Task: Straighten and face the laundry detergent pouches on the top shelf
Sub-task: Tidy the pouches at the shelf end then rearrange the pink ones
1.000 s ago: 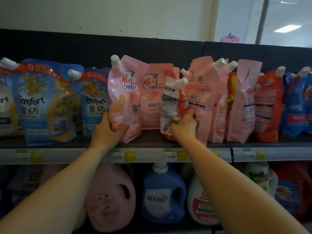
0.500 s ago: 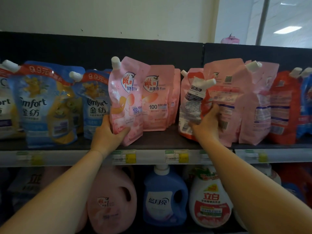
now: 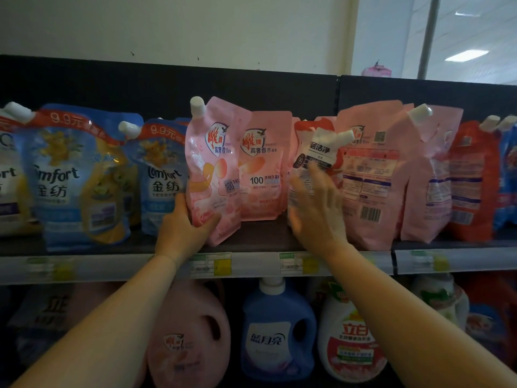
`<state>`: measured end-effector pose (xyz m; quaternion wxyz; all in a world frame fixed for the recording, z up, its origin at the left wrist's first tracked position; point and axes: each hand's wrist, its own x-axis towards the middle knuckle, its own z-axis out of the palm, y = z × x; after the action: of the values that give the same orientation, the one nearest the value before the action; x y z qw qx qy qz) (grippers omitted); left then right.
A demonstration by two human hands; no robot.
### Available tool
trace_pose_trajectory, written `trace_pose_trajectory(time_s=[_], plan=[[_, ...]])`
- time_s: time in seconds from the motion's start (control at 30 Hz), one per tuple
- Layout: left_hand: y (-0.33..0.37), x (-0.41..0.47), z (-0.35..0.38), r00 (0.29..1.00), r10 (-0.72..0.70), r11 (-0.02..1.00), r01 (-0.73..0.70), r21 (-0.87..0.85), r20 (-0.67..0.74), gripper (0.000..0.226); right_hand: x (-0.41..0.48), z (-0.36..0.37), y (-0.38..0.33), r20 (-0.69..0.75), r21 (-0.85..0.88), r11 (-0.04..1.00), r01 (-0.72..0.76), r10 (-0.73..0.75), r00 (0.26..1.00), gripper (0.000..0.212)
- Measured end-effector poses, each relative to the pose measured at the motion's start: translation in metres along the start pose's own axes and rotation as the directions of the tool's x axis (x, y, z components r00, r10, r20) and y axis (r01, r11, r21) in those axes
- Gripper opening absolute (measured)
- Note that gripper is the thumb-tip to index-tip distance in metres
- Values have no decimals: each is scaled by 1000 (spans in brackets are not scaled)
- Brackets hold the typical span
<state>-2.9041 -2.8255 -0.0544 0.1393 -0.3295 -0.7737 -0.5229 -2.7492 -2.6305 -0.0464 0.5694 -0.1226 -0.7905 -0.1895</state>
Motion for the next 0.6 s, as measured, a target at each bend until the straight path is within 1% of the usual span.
trace_pose_trajectory(time_s=[0.07,0.1,0.13,0.17,0.2,0.23,0.27,0.3,0.37,0.43,0.5,0.53,0.57,0.6], plan=[[0,0,0,1000,1,1000,-1,15,-1,61,7,5,-16,35,118,975,186,-191,981,39],[0,0,0,1000,0,1000,0,20,0,61,14,7,-26,99,204,955,216,-239,966,30],[0,0,0,1000,1,1000,-1,23,-2,61,22,9,-36,192,307,938,160,-226,955,26],[0,0,1,1000,3,1000,-3,23,-6,60,31,12,-46,311,394,919,19,-153,938,29],[-1,0,2,1000,4,1000,-4,22,-11,59,40,18,-53,435,440,881,-173,-40,900,35],[0,0,2,1000,6,1000,-5,22,-16,59,48,26,-59,541,449,808,-382,94,836,42],[0,0,2,1000,10,1000,-9,24,-19,59,57,35,-63,609,434,713,-550,218,763,48],[1,1,3,1000,11,1000,-10,25,-21,59,64,44,-66,644,414,617,-669,321,694,53],[-1,2,3,1000,5,1000,-5,27,-11,57,76,62,-66,659,386,408,-827,506,557,61],[-1,3,3,1000,1,999,-2,37,29,56,83,75,-61,628,405,170,-898,663,408,63],[-2,6,3,997,-8,999,6,32,72,54,87,83,-52,618,474,-45,-879,728,296,58],[-3,8,3,996,-13,1000,12,21,87,53,87,86,-47,635,487,-124,-864,730,253,54],[-4,10,4,995,-22,1000,22,5,99,53,86,87,-42,661,475,-172,-863,717,221,50],[-5,12,3,993,-35,999,38,-23,113,53,85,87,-36,691,443,-182,-878,693,205,47]])
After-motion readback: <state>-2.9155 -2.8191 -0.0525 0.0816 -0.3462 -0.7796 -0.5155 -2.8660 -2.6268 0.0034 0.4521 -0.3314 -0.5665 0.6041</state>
